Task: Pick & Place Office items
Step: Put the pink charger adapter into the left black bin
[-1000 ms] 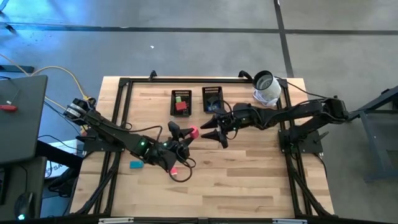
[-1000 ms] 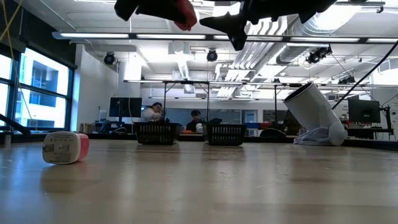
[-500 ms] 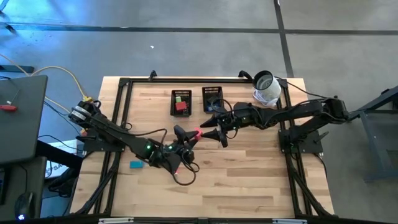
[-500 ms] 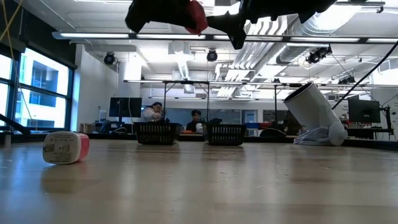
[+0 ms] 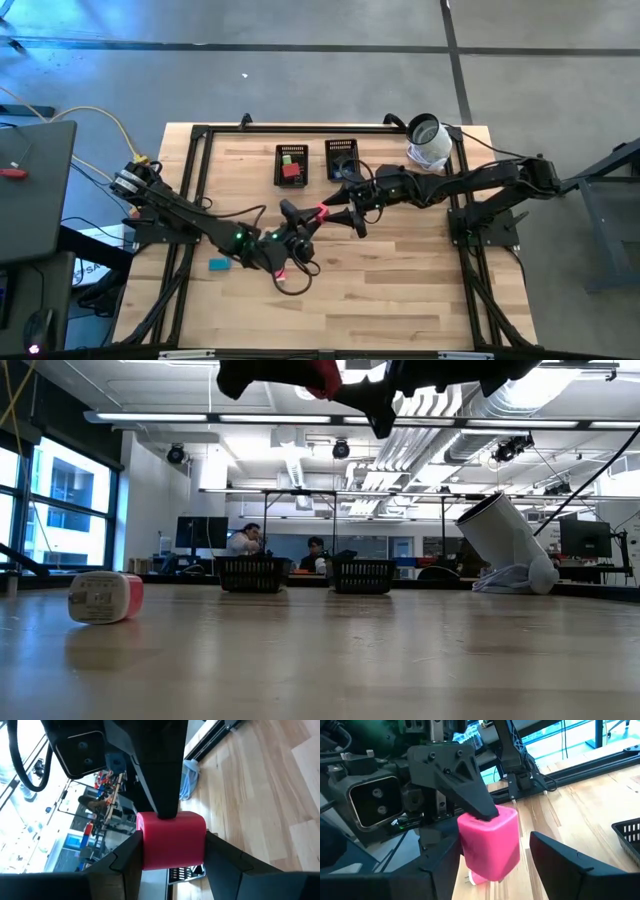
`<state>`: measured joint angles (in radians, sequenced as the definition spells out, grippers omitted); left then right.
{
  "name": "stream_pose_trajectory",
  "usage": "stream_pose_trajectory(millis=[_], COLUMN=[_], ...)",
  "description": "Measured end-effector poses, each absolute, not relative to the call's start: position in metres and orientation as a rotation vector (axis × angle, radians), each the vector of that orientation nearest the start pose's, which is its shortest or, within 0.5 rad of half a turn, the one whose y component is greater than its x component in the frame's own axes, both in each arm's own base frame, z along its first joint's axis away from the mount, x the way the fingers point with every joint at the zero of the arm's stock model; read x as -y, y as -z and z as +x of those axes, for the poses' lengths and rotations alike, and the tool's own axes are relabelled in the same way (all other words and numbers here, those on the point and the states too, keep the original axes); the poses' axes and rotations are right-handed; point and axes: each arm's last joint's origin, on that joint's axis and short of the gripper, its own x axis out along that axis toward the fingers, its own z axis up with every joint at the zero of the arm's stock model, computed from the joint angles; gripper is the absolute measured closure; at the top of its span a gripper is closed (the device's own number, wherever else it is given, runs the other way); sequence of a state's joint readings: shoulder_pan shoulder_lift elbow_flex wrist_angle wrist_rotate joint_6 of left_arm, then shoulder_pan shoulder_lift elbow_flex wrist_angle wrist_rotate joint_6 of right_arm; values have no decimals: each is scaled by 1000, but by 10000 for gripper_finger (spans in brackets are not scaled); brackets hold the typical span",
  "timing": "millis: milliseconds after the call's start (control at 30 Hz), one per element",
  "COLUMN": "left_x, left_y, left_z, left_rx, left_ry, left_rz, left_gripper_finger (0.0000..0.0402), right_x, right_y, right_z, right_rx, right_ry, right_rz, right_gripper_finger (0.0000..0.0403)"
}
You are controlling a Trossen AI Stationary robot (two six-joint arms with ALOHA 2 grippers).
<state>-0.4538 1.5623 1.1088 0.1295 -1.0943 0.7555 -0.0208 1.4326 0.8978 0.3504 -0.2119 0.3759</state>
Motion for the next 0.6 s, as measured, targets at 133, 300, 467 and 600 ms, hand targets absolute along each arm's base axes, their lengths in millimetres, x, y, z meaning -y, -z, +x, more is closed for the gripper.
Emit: stream_pose_trajectory(millis=[133, 300, 467, 600], left_x=[125, 121, 117, 117], left_y=[-289, -292, -292, -292], left_z=[319, 322, 324, 324], left_rx=[-464, -449, -440, -438], left_ry=[-521, -521, -516, -517], left_rz=[952, 951, 939, 933], left_gripper_finger=[241, 241, 241, 241], right_x=[1, 1, 0, 0], right_y=[-275, -275, -275, -274], right_z=[320, 320, 320, 320], right_rx=[-212, -210, -211, -211], right_ry=[-155, -155, -154, -161], right_rz=[391, 391, 388, 374], right_gripper_finger=[176, 176, 201, 243])
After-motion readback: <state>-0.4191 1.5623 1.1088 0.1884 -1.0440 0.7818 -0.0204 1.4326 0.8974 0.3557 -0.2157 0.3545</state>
